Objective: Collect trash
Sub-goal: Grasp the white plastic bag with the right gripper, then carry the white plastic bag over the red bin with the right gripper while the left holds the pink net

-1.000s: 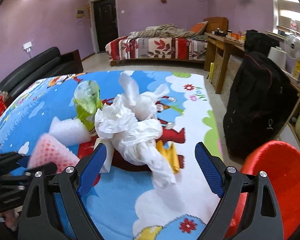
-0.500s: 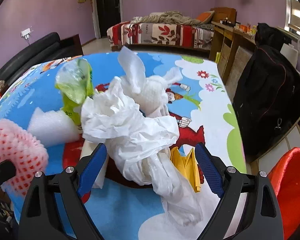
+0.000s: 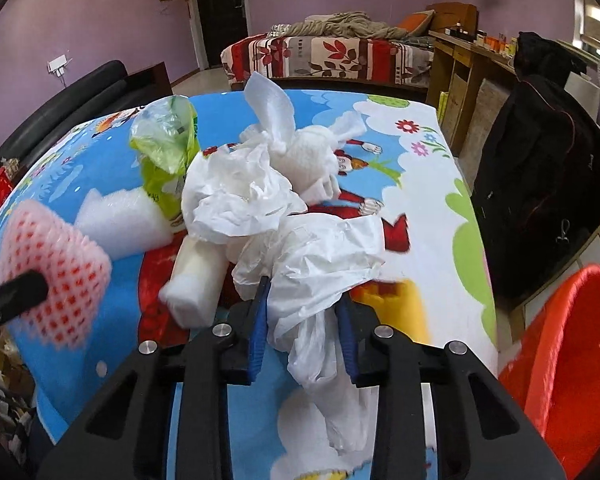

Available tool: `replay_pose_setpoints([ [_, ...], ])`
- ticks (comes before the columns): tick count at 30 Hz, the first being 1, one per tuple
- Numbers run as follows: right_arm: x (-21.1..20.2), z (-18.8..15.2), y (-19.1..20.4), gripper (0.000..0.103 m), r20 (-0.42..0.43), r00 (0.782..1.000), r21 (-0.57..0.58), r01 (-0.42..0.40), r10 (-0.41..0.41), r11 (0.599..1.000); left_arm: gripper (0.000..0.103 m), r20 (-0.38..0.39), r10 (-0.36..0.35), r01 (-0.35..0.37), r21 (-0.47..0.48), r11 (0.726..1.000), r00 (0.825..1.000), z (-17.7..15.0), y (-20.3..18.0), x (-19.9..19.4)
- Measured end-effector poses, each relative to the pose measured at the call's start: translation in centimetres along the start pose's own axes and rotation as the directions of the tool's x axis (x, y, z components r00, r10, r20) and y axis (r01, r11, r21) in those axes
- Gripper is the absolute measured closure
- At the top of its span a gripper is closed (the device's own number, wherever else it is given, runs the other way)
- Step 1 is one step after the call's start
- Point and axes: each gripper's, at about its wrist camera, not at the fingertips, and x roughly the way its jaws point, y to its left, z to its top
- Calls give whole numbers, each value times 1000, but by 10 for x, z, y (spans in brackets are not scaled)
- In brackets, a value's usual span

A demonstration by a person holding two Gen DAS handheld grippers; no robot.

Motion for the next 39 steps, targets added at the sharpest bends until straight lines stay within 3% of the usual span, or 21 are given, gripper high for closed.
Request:
replay_pose_setpoints([
  [15,-55,-21,-5,72,79,997,33,-28,25,999,65,26,4,-4,3,1000,1000,1,-4,-8],
  [31,-112,-17,-46,72,183,983,123,-56,33,991,64,83,-7,6,16,1000,997,7,-13,-23],
  [39,-132,-22,-63,72,210,977,145,3,-34,989,64,87,-26,23,32,999,996,8,-20,-24],
])
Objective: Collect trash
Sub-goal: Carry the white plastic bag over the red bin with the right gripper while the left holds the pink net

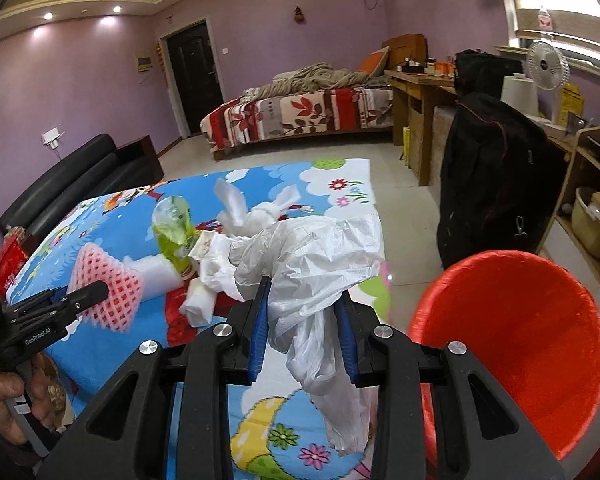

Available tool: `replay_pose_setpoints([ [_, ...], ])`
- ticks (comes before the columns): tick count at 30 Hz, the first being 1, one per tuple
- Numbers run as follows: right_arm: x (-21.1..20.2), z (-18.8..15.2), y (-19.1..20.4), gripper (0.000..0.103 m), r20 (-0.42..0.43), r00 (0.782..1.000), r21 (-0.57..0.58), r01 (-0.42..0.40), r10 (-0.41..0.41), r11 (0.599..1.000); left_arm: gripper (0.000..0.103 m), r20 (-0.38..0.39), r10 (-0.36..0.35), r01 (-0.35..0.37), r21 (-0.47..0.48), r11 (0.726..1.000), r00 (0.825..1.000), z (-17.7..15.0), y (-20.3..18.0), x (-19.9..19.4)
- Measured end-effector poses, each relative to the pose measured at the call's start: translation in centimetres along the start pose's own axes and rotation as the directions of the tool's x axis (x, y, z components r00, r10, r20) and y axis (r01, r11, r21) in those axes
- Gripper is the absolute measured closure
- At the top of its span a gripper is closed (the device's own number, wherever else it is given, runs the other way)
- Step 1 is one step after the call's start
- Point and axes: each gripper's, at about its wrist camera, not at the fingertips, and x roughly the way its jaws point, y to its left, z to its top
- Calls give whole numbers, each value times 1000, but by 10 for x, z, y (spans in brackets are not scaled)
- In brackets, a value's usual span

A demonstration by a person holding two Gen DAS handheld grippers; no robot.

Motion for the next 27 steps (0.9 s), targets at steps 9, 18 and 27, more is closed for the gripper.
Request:
replay_pose_setpoints([
  [9,-20,-10,-28,72,13,996,15,83,-83,996,64,-6,-63,64,41,997,998,6,-29,4],
  [18,-36,-17,-55,72,29,984,32,176,-177,984,64,-31,-169,172,97,980,985,17,-74,13],
  [27,-53,-23,-90,72,35,967,77,250,-254,965,63,-77,-253,262,160,952,964,27,-129,30],
])
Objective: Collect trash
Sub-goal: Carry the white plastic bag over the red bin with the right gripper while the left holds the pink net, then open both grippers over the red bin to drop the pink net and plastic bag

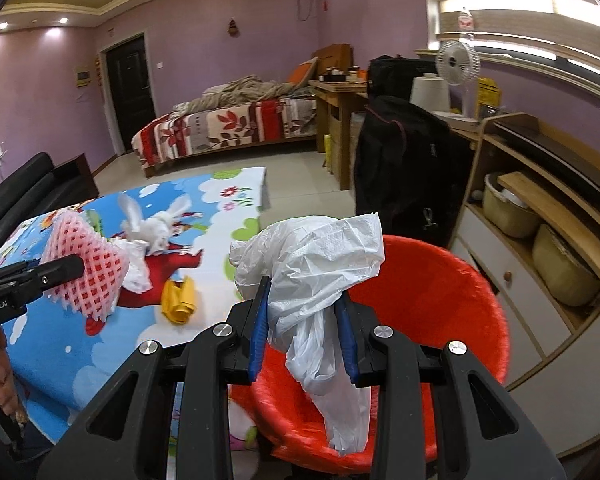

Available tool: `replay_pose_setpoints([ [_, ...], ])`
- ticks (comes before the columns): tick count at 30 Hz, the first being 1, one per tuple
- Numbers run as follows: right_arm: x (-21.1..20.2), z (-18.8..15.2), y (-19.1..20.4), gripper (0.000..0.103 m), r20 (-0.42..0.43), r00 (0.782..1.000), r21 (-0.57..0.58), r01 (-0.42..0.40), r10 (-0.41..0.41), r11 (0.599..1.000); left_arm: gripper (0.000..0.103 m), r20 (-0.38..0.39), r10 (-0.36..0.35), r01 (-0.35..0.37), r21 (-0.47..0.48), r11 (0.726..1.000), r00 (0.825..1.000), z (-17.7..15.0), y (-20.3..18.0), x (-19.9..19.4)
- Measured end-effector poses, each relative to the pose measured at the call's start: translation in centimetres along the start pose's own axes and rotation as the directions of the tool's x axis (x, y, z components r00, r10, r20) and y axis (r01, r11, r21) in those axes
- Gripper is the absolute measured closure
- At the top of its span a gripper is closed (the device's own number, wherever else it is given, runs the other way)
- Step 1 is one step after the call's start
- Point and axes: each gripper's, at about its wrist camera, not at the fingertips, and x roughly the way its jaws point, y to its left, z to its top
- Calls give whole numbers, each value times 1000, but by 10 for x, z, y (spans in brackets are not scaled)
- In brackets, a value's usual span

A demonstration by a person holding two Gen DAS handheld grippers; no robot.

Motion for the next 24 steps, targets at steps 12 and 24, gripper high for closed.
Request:
replay_pose_setpoints([
  [12,-6,-5,-43,72,2,996,48,86,-86,995,62,-50,-102,107,98,989,994,22,-68,45],
  [24,-9,-6,-77,71,6,990,103,136,-138,985,56,-107,-208,221,128,967,972,30,-108,80],
])
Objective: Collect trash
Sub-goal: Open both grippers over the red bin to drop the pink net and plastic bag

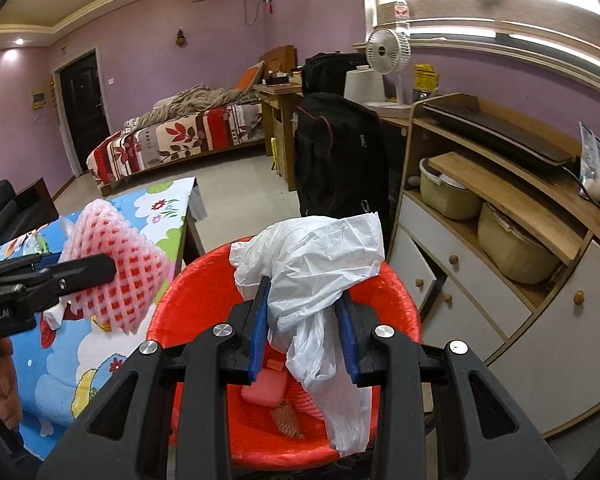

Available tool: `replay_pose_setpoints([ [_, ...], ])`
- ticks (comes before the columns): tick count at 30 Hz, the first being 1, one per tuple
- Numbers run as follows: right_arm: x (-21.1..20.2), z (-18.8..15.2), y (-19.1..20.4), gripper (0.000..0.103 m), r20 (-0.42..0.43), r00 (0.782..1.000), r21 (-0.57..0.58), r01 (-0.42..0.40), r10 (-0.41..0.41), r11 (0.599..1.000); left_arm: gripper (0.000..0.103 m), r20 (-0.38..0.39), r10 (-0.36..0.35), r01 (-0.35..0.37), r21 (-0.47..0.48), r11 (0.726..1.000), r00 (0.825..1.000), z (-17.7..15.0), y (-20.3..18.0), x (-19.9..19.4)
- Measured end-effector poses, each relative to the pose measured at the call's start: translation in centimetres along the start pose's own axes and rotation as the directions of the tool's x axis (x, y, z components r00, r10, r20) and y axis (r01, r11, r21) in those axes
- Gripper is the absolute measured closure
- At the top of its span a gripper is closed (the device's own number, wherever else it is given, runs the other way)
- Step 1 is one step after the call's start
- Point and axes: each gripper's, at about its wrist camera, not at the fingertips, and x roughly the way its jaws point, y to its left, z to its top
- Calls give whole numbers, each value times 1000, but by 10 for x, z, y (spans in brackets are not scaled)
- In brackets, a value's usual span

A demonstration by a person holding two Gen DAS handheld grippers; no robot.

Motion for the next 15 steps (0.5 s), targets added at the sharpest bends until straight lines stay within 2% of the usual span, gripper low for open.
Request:
replay_pose_setpoints([
  [5,0,0,-7,69,-1,1000,15,8,-8,1000,50,-10,-34,34,-1,999,999,2,-5,9],
  [7,-1,-1,-10,65,-2,1000,20,12,-12,1000,40,-16,-45,45,-6,999,999,2,-5,12],
  [9,-2,-2,-13,53,0,1000,26,21,-21,999,36,-15,-51,51,-9,999,999,2,-4,13],
  [15,-3,-2,-21,47,5,999,43,34,-34,998,35,-16,-49,48,-20,999,999,0,0,13],
])
